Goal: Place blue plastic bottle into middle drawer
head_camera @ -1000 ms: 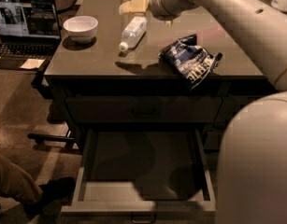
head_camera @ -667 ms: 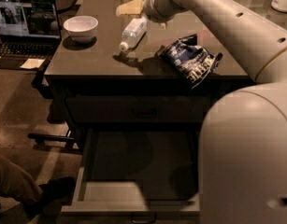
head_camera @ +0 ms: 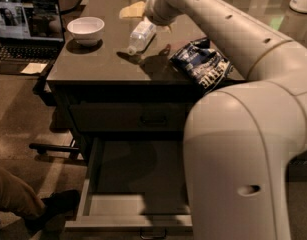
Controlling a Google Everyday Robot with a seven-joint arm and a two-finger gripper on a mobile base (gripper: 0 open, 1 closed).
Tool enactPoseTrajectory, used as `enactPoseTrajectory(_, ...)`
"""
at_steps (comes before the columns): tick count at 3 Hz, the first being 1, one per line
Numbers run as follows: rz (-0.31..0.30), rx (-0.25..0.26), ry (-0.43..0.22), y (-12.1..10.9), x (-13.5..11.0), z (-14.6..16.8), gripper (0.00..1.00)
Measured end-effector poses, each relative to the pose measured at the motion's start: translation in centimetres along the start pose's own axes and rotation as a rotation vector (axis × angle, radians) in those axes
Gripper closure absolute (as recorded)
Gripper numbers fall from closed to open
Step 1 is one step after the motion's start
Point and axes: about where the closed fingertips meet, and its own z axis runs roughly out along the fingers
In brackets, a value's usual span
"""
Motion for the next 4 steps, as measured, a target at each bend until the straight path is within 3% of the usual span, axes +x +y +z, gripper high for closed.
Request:
enactPoseTrajectory(1, 0.025, 0.049, -0.001, 0.6, -0.7, 1.7, 0.0)
enactPoseTrajectory(3, 0.039, 0.069, -0.006, 0.3, -0.6, 2.2, 0.0)
enactPoseTrajectory(4, 0.049, 0.126, -0.018, -1.0, -0.6, 4.1, 0.0)
